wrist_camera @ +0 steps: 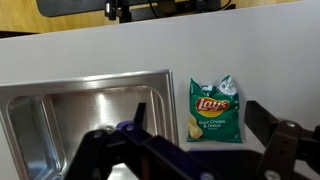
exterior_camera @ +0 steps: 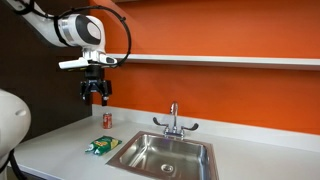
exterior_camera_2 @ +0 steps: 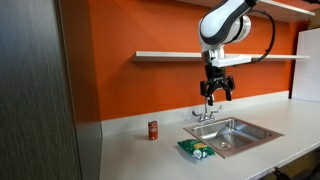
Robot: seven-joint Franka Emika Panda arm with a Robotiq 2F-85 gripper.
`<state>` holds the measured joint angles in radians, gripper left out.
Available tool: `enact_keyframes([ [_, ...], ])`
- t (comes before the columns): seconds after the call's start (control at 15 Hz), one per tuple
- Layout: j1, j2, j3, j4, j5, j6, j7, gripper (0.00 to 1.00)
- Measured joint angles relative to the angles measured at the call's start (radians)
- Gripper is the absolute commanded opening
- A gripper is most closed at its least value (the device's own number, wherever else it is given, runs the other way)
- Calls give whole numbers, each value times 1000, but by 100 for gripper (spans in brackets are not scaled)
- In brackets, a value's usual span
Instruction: Put the Lays packet on the left side of the bottom shelf
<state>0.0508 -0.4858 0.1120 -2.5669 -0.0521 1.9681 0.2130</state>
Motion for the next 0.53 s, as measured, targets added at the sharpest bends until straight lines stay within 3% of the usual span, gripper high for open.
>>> enact_keyframes([
  [0.53,22,151,15,-30,0,191,-7,100],
])
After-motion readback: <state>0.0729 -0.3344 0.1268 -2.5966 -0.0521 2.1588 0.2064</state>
